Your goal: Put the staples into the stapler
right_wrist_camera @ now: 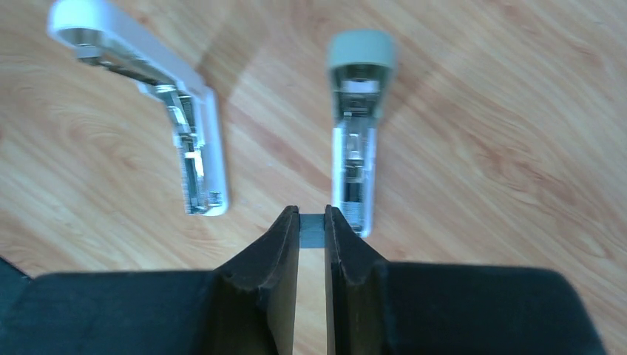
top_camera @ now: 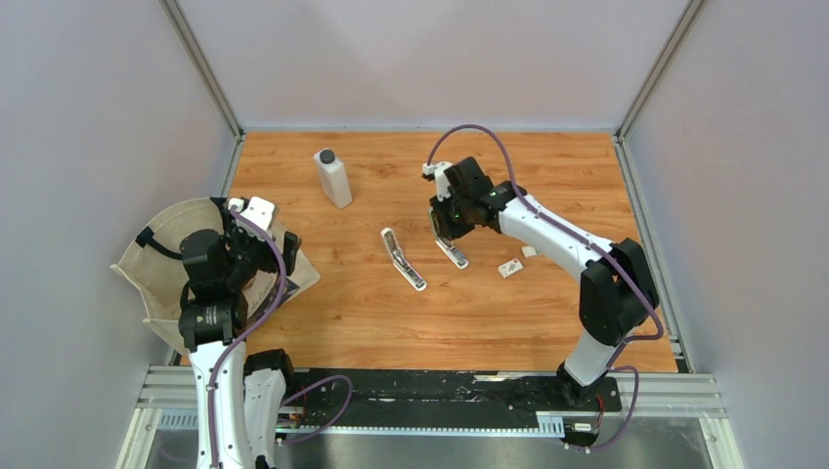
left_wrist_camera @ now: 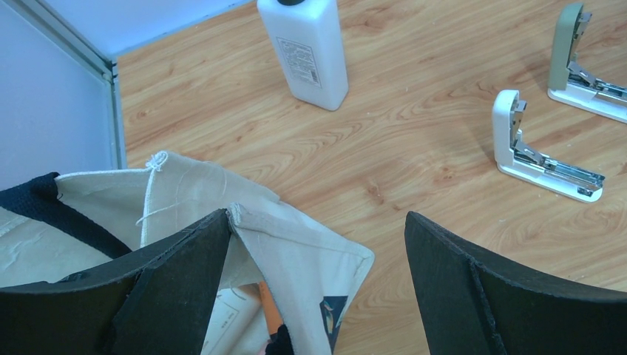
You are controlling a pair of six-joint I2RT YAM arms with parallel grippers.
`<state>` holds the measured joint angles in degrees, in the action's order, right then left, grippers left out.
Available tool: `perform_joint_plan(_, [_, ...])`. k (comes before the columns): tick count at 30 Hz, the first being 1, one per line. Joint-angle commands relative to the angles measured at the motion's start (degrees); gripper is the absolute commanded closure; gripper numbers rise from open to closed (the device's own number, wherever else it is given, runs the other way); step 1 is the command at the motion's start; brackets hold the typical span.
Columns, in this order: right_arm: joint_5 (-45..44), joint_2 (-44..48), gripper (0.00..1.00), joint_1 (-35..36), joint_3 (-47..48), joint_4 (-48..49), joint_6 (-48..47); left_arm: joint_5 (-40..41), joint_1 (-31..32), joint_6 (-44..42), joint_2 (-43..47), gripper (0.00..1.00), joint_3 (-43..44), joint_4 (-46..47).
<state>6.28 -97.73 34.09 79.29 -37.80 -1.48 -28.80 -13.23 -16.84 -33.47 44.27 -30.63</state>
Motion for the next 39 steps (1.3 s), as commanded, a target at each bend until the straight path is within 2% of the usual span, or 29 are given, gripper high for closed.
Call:
perform_joint_plan(1, [-0.92, 0.44, 0.83, 5.02, -1.33, 6.85, 8.76, 0.67, -0.65, 0.05, -0.72, 0.05, -1.47, -2.77])
perform_joint_plan(13, [-5.76, -3.25, 0.83, 14.43, -2.64, 11.96, 14.31, 0.41, -1.27, 0.14, -0.45, 0.05, -1.56, -2.50])
perform_joint_plan(22, [-6.20, -5.27, 0.83, 16.80, -5.19, 12.75, 14.40, 0.23, -1.27, 0.14, -0.54, 0.05, -1.47, -2.50])
perform_joint_plan(39, [-8.83, -6.59, 0.83, 17.15, -7.04, 14.60, 12.20, 0.41, -1.27, -0.04, -0.36, 0.05, -1.64, -2.41])
